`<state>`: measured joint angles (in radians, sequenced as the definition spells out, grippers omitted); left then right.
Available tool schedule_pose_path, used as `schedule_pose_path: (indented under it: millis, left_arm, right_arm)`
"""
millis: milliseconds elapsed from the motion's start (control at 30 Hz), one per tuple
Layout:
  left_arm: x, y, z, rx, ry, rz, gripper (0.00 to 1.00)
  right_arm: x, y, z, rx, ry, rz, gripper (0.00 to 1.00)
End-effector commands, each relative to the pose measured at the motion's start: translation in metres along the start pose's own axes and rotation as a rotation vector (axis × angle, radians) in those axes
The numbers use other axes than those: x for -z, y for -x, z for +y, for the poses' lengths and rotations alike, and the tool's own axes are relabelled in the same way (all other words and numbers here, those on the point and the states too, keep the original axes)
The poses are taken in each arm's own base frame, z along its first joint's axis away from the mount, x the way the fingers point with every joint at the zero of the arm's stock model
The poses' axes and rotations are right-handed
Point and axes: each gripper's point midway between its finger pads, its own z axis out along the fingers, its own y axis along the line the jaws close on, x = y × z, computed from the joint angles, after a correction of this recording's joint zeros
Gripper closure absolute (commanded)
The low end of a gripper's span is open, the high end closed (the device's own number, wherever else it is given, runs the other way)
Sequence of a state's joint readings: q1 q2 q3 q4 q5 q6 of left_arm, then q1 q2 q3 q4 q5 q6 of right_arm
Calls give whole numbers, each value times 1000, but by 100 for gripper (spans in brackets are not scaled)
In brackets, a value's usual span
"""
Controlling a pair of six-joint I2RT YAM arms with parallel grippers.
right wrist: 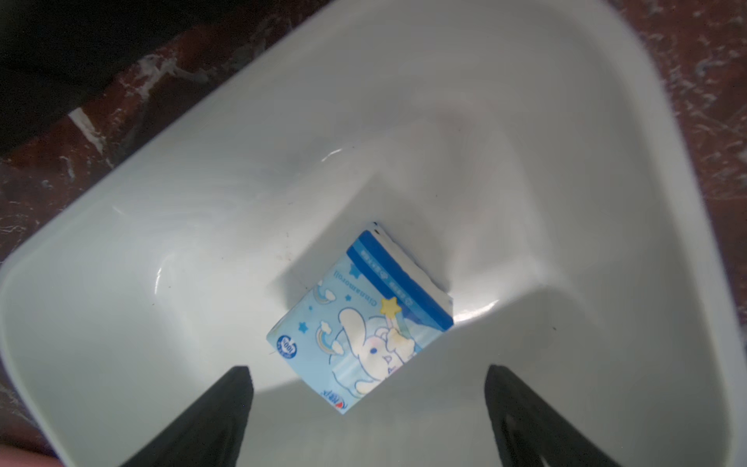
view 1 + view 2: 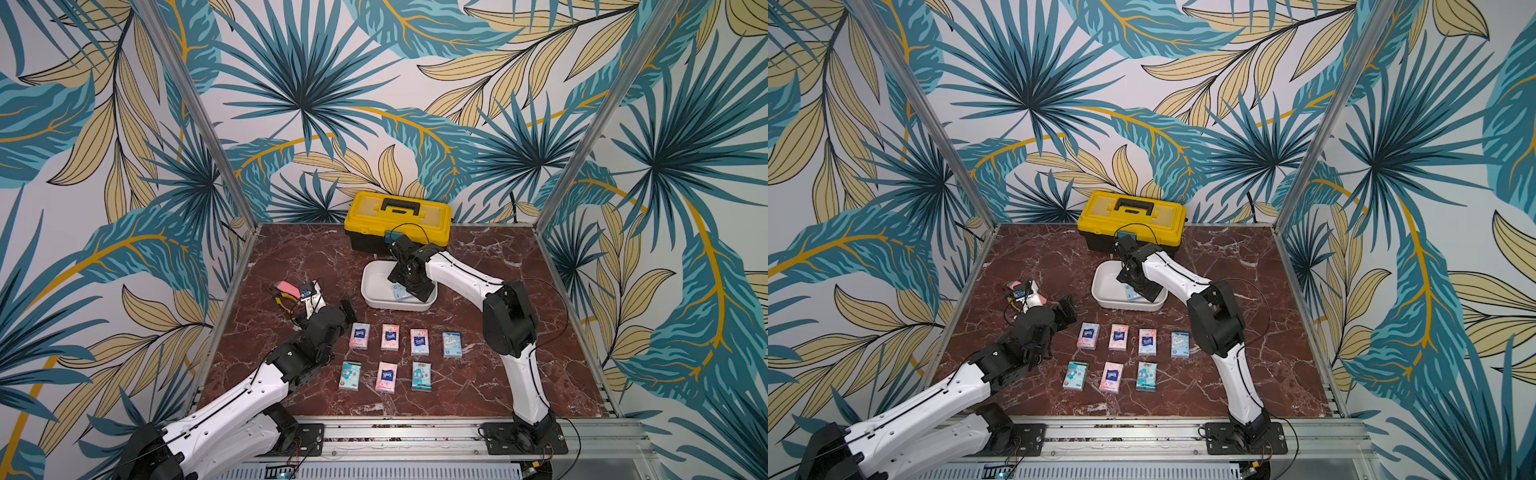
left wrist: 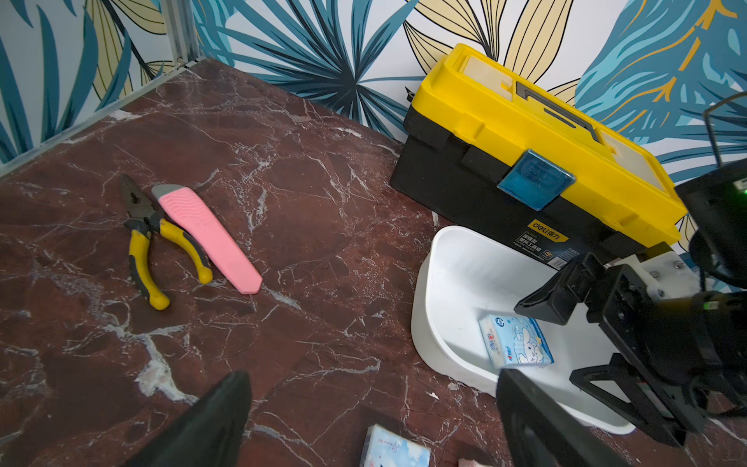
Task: Take the pocket tissues out of the storage box
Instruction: Pick up the pocket tissues from the storage box.
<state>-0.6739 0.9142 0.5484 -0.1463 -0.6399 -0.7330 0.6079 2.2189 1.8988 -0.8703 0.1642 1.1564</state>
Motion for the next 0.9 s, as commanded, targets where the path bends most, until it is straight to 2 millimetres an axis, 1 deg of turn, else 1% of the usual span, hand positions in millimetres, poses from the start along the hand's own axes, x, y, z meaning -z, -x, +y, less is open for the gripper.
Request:
schedule_pose_path:
  millis: [0,133,200,333,533,700,867]
  left_arm:
    - [-1,0,6,8,13,-13,0]
    - [-1,0,5,8,12,-13,0]
    - [-1,0,5,5,15,-12,0]
    - [-1,0,6,6,16,-11,0]
    - [-1,-1,7,11,21,-13,0]
    - [-2,-2,8,17,24,-11,0]
    - [-2,-3,8,17,21,-8,0]
  right_arm:
    - [-15,-6,-5,-24,-48,11,5]
    - [-26,-8,-8,-33,-68,18,5]
    - [-30,-7,-4,-21,-65,12,6]
    - [-34,0,2,11,-65,-16,11]
    - [-50,-3,-1,58,-93,-7,16]
    - [-53,3,-3,151,-115,-34,15]
    - [-54,8,4,228,-106,-47,14]
